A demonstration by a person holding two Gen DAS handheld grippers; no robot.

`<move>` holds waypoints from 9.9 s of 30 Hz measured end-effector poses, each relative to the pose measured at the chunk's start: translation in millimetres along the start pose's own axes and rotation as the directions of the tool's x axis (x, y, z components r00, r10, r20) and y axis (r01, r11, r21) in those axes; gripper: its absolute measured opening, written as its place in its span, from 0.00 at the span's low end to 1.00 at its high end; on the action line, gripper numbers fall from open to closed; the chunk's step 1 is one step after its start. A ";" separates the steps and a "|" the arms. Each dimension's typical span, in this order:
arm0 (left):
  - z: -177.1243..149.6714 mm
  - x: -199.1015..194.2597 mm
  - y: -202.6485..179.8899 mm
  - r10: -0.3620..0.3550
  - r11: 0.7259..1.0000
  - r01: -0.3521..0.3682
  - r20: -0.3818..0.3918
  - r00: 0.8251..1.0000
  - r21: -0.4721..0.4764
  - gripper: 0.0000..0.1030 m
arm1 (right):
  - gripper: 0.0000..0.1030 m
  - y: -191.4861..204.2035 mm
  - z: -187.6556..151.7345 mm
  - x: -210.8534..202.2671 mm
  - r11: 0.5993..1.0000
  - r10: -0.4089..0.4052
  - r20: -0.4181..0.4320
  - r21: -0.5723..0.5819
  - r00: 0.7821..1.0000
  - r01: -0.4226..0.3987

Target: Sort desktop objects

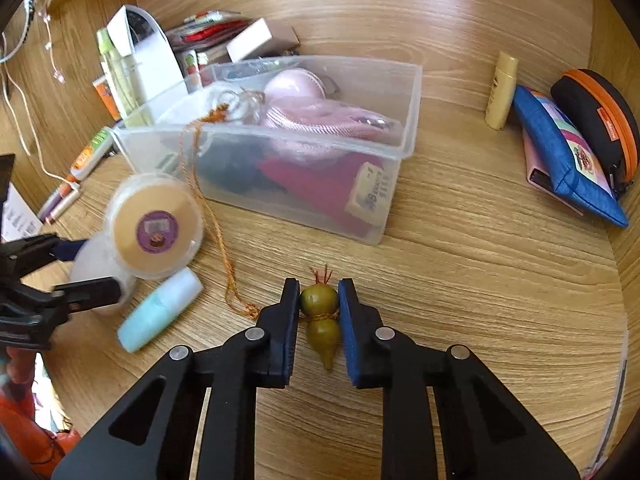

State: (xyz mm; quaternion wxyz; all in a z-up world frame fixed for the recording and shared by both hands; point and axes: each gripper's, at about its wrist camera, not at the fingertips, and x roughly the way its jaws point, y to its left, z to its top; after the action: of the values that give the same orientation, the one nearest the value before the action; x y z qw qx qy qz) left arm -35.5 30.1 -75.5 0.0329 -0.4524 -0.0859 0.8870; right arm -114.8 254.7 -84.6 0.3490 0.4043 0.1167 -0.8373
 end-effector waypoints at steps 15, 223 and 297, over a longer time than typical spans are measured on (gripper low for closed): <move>3.1 -27.3 11.0 0.032 0.998 -0.027 0.116 0.993 -0.050 0.65 | 0.17 14.0 39.7 -38.6 0.998 0.066 0.173 -0.009 0.983 -0.066; 153.2 19.7 6.2 0.055 0.997 -0.044 0.196 0.979 -0.060 0.63 | 0.69 7.4 112.5 53.1 0.992 -0.120 0.127 -0.030 0.985 0.125; 78.5 -71.9 -30.8 0.152 0.986 -0.166 0.493 0.857 -0.016 0.98 | 0.91 -7.3 58.3 -32.8 0.998 -0.030 0.279 0.063 0.960 0.013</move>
State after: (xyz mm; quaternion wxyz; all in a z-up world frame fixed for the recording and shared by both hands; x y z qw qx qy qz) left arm -57.3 40.9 32.6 -0.0573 -0.2166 -0.0418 0.9737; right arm -140.4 248.2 -22.7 0.3407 0.2911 0.0452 -0.8928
